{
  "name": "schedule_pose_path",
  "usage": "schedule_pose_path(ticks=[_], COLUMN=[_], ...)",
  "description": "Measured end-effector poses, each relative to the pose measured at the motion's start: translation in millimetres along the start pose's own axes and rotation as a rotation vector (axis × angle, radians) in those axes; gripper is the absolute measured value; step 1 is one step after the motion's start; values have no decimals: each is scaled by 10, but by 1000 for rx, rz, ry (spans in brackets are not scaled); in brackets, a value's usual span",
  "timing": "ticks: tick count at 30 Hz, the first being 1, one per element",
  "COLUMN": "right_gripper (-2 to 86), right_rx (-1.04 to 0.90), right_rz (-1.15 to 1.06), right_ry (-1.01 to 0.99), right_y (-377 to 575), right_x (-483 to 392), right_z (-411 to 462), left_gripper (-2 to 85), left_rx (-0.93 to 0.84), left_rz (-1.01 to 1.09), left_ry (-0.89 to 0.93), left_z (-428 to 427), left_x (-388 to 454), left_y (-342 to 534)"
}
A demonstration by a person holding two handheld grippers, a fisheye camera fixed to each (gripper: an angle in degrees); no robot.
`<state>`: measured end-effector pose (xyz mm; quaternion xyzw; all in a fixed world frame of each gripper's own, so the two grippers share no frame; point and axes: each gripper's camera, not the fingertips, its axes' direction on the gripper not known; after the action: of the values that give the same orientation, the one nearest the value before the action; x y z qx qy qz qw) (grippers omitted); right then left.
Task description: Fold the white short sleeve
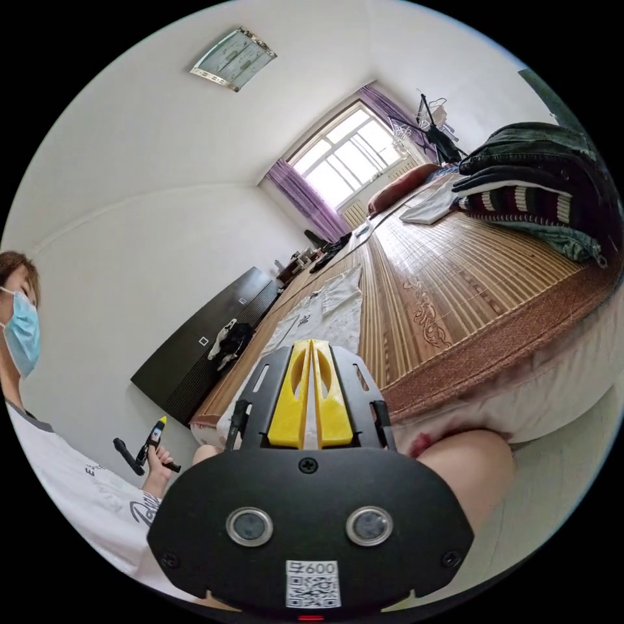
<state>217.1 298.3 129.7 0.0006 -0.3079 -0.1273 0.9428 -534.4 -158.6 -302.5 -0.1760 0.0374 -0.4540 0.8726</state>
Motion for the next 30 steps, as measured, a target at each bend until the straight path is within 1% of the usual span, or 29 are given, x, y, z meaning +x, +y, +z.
schedule_pose_path(ticks=[2, 4, 7, 8, 10, 14, 18, 20, 21, 23, 25, 26, 28, 30], right_gripper=[-9, -9, -8, -8, -7, 1, 50, 54, 52, 63, 127, 146, 132, 112], right_rx=[-9, -65, -125, -122, -80, -49, -52, -56, -91, -185, -286, -301, -379, -444], right_rz=[28, 45, 49, 40, 14, -10, 121, 146, 169, 195, 284, 298, 304, 314], right_ry=[9, -31, -53, -44, 31, 19, -19, -32, -20, -6, 2, -12, -68, -67], right_y=[268, 556, 681, 665, 558, 303, -52, -181, -290, -492, -754, -819, -1064, -1239], right_x=[119, 313, 483, 488, 536, 741, 1171, 1320, 1423, 1575, 1814, 1867, 2008, 2107], right_z=[14, 118, 332, 356, 393, 407, 467, 497, 557, 700, 894, 931, 1083, 1205], left_gripper=[2, 2, 2, 2, 3, 7, 31, 58, 70, 94, 106, 109, 115, 118], left_rx=[-46, -119, -181, -206, -249, -267, -290, -320, -334, -425, -527, -601, -715, -844], left_rz=[45, 49, 71, 93, 93, 29, 8, -26, -26, -45, -58, -78, -133, -240], left_ry=[8, 17, 129, 168, 179, 200, 238, 206, 203, 254, 329, 365, 434, 578], left_z=[58, 218, 564, 717, 924, 1222, 1460, 1619, 1687, 2035, 2374, 2623, 3014, 3501], left_x=[55, 89, 183, 212, 192, -68, -495, -743, -830, -1244, -1563, -1765, -2062, -2387], left_y=[103, 163, 178, 157, 107, -6, -82, -122, -143, -283, -434, -527, -630, -703])
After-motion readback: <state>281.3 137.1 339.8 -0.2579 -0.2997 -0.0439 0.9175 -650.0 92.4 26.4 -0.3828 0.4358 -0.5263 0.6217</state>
